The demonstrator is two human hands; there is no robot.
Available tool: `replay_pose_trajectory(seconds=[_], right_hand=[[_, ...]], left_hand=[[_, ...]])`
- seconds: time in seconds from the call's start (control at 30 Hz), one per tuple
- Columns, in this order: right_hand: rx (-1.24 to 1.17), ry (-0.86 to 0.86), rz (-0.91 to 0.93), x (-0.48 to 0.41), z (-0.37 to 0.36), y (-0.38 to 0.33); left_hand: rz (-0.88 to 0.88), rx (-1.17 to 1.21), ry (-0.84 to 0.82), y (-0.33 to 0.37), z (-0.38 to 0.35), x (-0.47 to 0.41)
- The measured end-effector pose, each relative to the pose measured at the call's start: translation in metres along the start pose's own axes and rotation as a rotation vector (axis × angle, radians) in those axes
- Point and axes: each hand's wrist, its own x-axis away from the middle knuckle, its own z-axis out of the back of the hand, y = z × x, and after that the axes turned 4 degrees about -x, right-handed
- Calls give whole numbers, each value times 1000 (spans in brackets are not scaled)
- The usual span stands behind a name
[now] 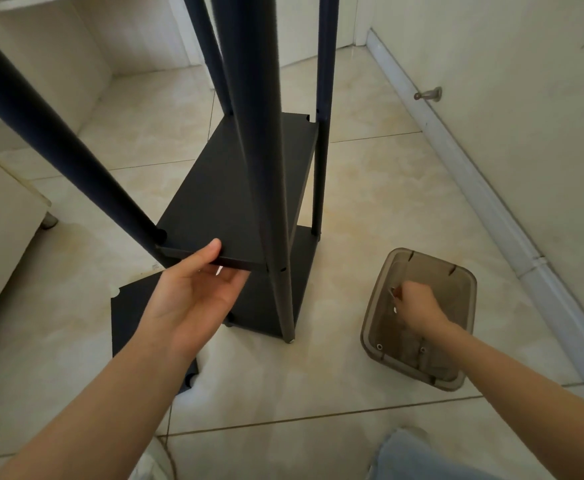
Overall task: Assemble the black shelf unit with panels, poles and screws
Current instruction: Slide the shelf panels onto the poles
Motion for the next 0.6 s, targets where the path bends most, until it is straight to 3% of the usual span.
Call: replay_pose_trajectory(seconds=[0.13, 0.3, 0.47, 0.6], right_hand=[[-84, 98, 195, 41, 28, -32], [-228, 178, 272, 98, 72, -68], [-532, 129, 446, 165, 102, -108], [-545, 122, 593, 193, 106, -134]], left_hand=[[9, 66, 24, -2, -2, 1], [29, 68, 52, 1, -6, 5], [55, 92, 59, 3, -8, 7], [34, 105, 53, 6, -7, 6]])
